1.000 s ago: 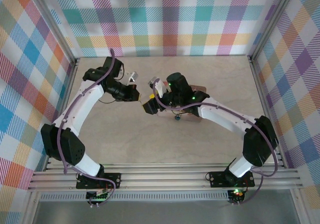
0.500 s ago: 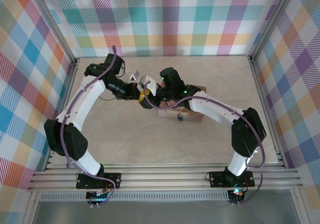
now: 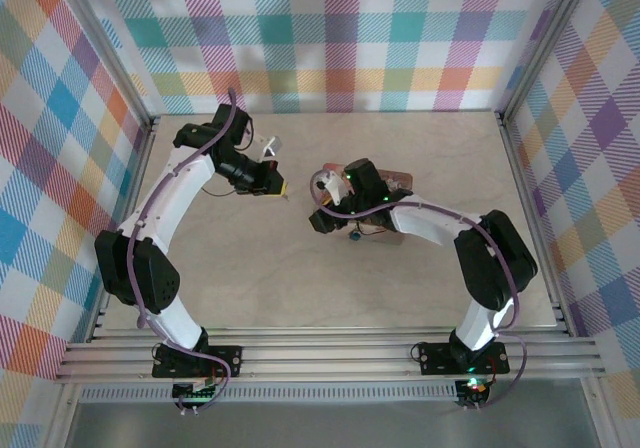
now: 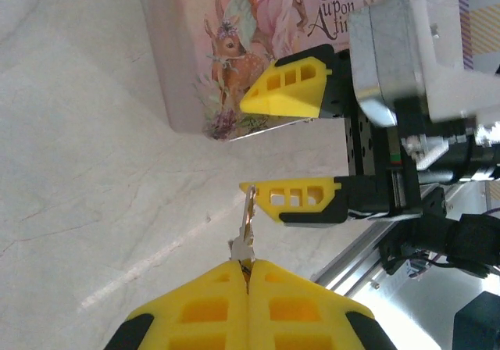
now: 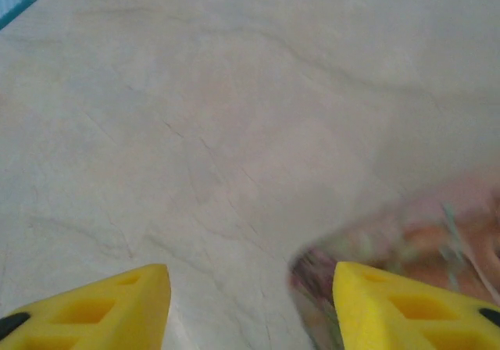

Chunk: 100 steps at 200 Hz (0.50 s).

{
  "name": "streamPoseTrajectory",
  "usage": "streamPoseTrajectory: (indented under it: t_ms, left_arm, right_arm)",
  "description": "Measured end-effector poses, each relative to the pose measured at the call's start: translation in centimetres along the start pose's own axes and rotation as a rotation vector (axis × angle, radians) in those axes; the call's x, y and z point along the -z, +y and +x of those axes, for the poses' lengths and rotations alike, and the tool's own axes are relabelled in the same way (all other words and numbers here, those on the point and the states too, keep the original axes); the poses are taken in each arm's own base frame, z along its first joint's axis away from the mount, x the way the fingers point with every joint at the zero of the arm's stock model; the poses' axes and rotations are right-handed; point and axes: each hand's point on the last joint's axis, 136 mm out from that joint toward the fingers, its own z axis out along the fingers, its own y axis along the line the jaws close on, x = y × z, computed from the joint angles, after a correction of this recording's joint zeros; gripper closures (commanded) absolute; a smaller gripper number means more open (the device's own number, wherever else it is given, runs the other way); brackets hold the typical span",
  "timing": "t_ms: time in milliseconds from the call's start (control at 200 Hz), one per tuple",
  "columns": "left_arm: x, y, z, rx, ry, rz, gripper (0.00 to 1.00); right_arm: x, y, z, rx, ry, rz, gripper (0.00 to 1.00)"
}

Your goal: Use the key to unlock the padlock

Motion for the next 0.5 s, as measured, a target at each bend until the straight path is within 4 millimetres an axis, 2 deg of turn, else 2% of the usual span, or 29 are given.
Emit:
streamPoseTrajectory:
  t_ms: [80, 165, 315, 410, 500]
  left_arm:
    - [0.0, 0.0, 0.0, -0.004, 0.001, 0.001, 1.0]
    - [0.0, -0.2, 0.2, -0.009, 0.009, 0.01, 1.0]
    - [0.2, -0.5, 0.8, -0.019, 0.031, 0.022, 1.0]
    - [0.3, -0.7, 1.1, -0.026, 0.043, 0.032, 1.0]
    - [0.3, -0.8, 1.3, -0.028, 0.053, 0.041, 1.0]
  right_arm:
    - [0.6, 0.6, -0.4, -0.001, -0.028, -0.017, 0.24]
    - [1.8, 2.0, -1.8, 0.051, -0.088, -0.047, 0.2]
    - [3.9, 5.1, -5.2, 0.277, -0.225, -0.069, 0.14]
    - [4.1, 6.5, -6.3, 0.433, -0.276, -0.066, 0.13]
    - [3.4, 7.4, -6.5, 0.578, -0.287, -0.059, 0.12]
